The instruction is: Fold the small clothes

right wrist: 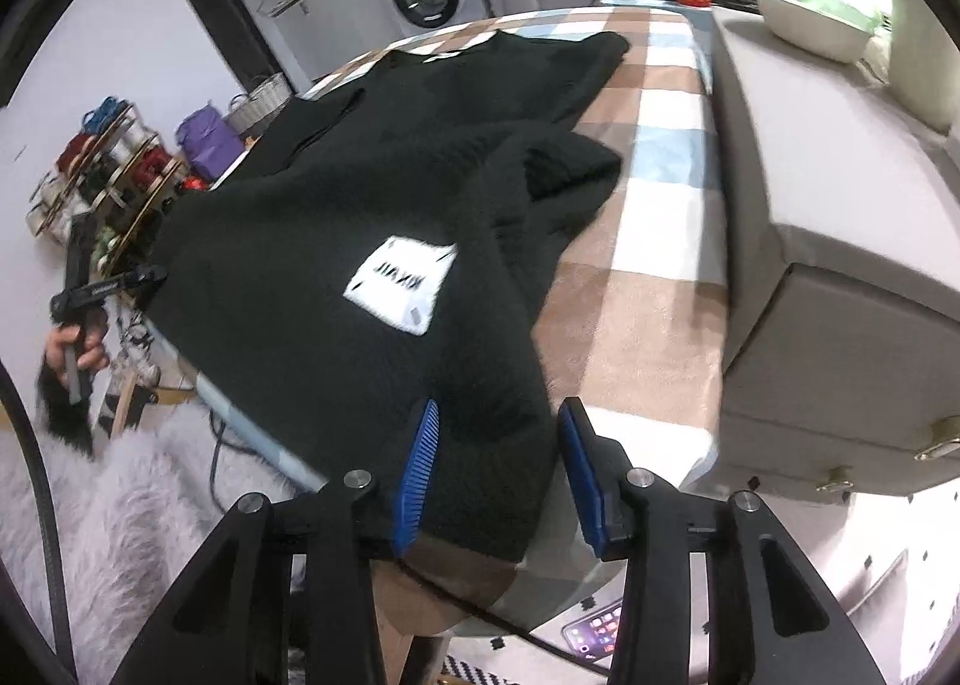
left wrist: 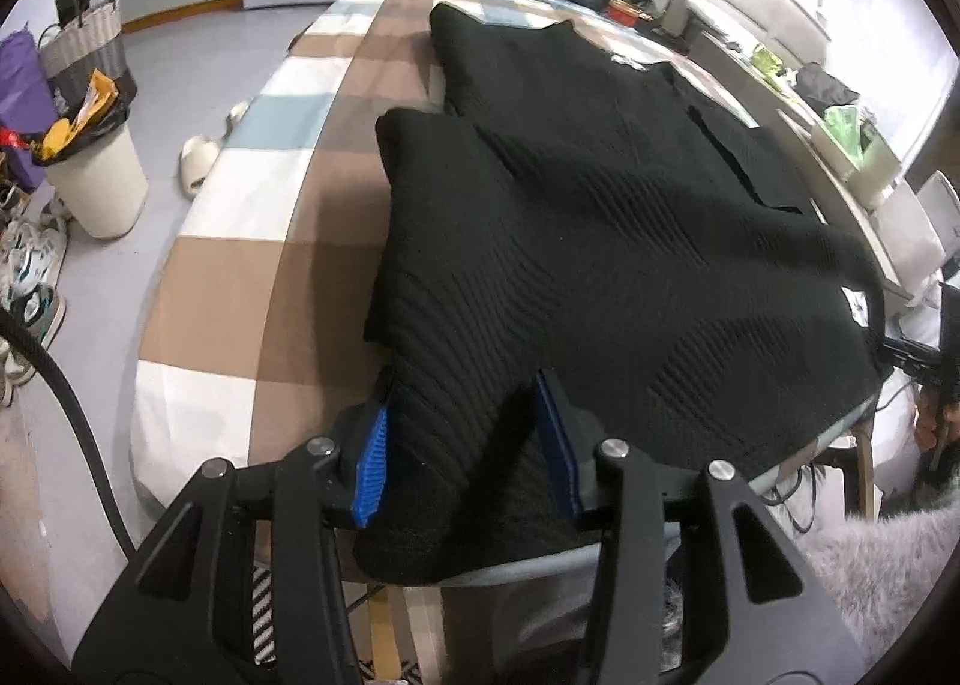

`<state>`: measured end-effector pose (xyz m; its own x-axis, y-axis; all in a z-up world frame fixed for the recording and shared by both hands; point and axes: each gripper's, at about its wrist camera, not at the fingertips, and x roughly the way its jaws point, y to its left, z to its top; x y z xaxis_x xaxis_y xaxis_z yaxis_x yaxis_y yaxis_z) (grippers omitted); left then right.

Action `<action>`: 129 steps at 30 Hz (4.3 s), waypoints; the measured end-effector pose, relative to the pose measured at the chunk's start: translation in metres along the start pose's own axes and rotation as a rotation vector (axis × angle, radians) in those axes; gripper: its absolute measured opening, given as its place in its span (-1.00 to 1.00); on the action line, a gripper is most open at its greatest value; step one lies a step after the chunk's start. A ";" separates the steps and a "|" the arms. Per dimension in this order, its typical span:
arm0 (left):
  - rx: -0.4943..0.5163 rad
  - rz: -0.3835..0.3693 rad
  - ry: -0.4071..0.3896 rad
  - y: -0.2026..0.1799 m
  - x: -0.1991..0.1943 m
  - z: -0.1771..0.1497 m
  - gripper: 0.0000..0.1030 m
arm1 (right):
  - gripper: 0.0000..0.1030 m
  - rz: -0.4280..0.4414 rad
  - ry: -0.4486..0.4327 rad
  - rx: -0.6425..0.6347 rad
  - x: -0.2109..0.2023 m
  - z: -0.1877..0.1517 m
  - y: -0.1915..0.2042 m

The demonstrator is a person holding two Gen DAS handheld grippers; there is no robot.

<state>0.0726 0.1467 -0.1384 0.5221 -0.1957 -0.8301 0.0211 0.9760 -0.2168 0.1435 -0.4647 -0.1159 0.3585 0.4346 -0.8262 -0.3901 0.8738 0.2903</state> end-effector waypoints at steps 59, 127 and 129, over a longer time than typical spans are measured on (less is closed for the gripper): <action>-0.226 -0.162 -0.280 0.030 0.068 0.222 -0.92 | -0.83 -0.179 -0.535 0.528 0.021 0.182 -0.041; -0.340 -0.182 -0.203 0.052 0.084 0.213 -0.93 | -0.90 -0.082 -0.339 0.590 0.079 0.187 -0.063; -0.328 -0.185 -0.229 0.049 0.077 0.219 -0.94 | -0.91 -0.087 -0.384 0.563 0.069 0.192 -0.056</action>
<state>0.3009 0.2009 -0.1003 0.7110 -0.3021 -0.6350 -0.1207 0.8372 -0.5334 0.3529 -0.4421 -0.0968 0.6841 0.3136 -0.6585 0.1168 0.8441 0.5234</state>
